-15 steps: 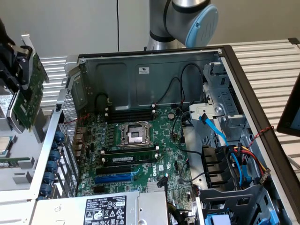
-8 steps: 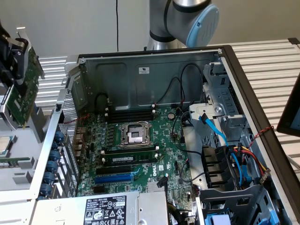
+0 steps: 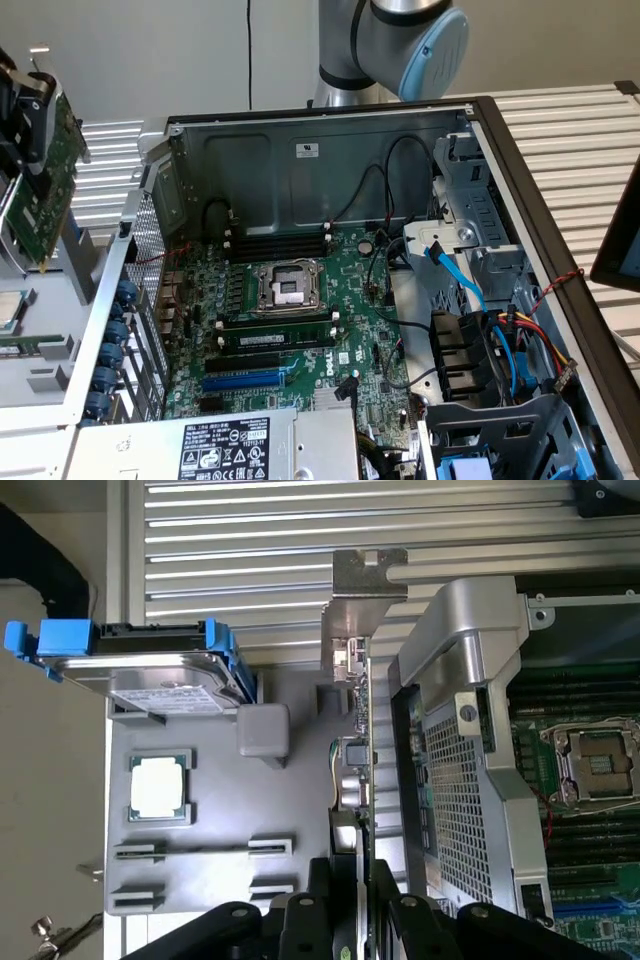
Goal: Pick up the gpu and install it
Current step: 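Pick up the gpu and move the gpu toward the slot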
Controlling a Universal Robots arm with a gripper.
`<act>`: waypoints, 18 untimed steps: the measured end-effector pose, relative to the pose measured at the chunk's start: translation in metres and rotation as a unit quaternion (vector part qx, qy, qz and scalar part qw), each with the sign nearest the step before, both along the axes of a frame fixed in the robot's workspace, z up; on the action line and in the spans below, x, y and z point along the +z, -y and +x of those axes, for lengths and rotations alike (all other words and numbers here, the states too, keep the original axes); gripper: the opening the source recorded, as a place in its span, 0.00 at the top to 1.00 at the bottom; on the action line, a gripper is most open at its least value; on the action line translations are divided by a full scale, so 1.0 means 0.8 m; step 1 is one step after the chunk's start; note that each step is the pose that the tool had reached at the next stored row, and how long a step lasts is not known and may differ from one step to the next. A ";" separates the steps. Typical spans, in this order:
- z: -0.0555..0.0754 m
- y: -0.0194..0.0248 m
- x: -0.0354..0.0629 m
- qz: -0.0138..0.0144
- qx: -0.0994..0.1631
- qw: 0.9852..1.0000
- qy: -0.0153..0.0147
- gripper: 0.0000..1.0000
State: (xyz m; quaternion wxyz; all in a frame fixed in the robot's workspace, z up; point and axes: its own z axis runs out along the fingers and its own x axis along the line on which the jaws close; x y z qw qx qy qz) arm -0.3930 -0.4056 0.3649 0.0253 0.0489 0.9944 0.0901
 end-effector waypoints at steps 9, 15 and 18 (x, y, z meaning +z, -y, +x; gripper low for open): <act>0.031 0.0024 0.027 0.000 0.000 1.000 -0.007 0.73; 0.057 0.0066 0.051 0.000 0.000 1.000 -0.016 0.73; 0.070 0.0092 0.062 0.000 0.000 1.000 -0.022 0.73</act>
